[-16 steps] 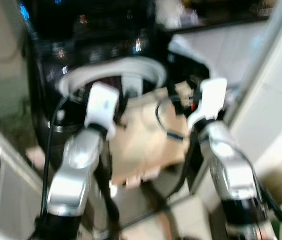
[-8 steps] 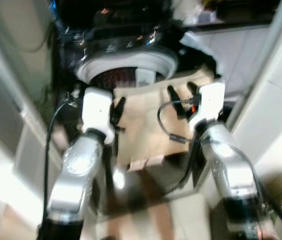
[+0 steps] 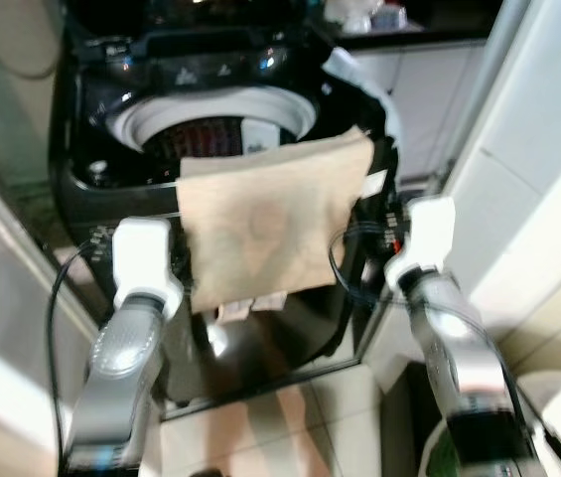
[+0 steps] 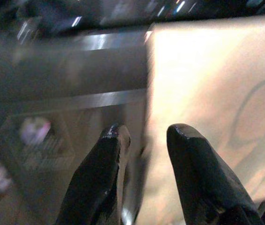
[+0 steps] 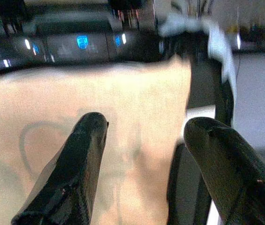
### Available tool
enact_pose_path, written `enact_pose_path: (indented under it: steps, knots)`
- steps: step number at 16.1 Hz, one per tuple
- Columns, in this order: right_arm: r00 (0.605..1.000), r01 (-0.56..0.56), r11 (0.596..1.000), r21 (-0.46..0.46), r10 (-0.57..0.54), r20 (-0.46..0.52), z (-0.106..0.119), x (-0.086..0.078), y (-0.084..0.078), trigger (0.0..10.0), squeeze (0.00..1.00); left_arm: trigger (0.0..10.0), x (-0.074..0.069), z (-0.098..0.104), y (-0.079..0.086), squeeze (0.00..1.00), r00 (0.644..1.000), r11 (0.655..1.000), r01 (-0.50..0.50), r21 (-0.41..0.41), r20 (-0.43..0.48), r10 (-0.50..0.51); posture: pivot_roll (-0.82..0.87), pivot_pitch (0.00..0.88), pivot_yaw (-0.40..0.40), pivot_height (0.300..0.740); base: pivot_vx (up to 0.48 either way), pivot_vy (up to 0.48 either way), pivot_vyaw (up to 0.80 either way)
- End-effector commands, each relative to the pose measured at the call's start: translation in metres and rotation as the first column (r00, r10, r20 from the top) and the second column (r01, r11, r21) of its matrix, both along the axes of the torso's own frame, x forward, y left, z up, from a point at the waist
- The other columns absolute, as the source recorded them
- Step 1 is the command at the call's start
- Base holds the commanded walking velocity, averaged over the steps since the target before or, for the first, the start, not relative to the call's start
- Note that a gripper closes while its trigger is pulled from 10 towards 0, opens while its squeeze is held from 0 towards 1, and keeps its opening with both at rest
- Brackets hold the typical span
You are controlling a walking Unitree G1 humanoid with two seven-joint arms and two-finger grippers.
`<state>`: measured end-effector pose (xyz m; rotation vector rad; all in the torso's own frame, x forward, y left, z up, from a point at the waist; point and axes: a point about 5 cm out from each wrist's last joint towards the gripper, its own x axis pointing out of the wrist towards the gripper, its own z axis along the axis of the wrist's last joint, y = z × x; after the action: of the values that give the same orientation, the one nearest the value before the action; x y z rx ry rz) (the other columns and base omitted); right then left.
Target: Clothes washing
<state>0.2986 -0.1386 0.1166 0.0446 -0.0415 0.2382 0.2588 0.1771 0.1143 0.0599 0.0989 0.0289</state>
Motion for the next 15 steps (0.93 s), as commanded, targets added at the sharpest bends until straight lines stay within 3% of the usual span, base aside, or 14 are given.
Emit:
enact_pose_path:
  steps: [1, 2, 5, 6, 10, 12, 15]
  knots:
    - [0.999, 0.006, 1.0, 0.002, -0.006, 0.037, 0.004, -0.001, -0.002, 10.0, 0.0, 10.0, -0.003, 0.006, 0.0, 0.0, 0.999, 1.0, -0.011, 0.004, 0.034, 0.011, -0.04, 0.0, -0.012, 0.74, 0.0, 0.0, 0.0]
    - [1.0, 0.004, 1.0, -0.012, -0.004, 0.029, -0.001, -0.004, -0.004, 10.0, 0.0, 10.0, -0.01, 0.001, 0.007, 0.0, 0.997, 0.998, -0.062, -0.034, 0.033, 0.063, -0.04, 0.0, -0.015, 0.74, 0.0, 0.0, 0.0]
    - [0.998, -0.065, 0.997, -0.031, 0.066, 0.02, -0.004, -0.001, -0.001, 10.0, 0.0, 10.0, -0.039, -0.022, 0.011, 0.0, 0.998, 0.997, -0.057, 0.044, -0.005, 0.058, -0.01, 0.0, -0.061, 0.74, 0.0, 0.0, 0.0]
    - [0.997, -0.07, 0.997, -0.035, 0.071, 0.017, -0.005, 0.0, -0.001, 10.0, 0.0, 10.0, -0.039, -0.022, 0.009, 0.0, 0.999, 0.998, -0.054, 0.045, -0.003, 0.054, -0.01, 0.0, -0.069, 0.74, 0.0, 0.0, 0.0]
    - [0.997, -0.072, 0.996, -0.048, 0.071, -0.007, -0.01, 0.006, -0.001, 10.0, 0.0, 10.0, -0.018, -0.01, -0.01, 0.0, 0.998, 0.998, -0.034, 0.045, 0.05, 0.032, -0.01, 0.0, -0.074, 0.74, 0.0, 0.0, 0.0]
    - [0.997, -0.072, 0.997, -0.038, 0.072, -0.011, -0.013, 0.006, 0.0, 10.0, 0.0, 10.0, -0.019, -0.008, -0.008, 0.0, 0.998, 0.999, -0.028, 0.037, 0.055, 0.026, -0.01, 0.0, -0.068, 0.74, 0.0, 0.0, 0.0]
    - [0.998, -0.065, 0.997, -0.036, 0.064, -0.012, -0.013, 0.008, 0.0, 10.0, 0.0, 10.0, -0.017, -0.007, -0.01, 0.0, 0.998, 1.0, -0.026, 0.014, 0.057, 0.025, -0.02, 0.0, -0.061, 0.74, 0.0, 0.0, 0.72]
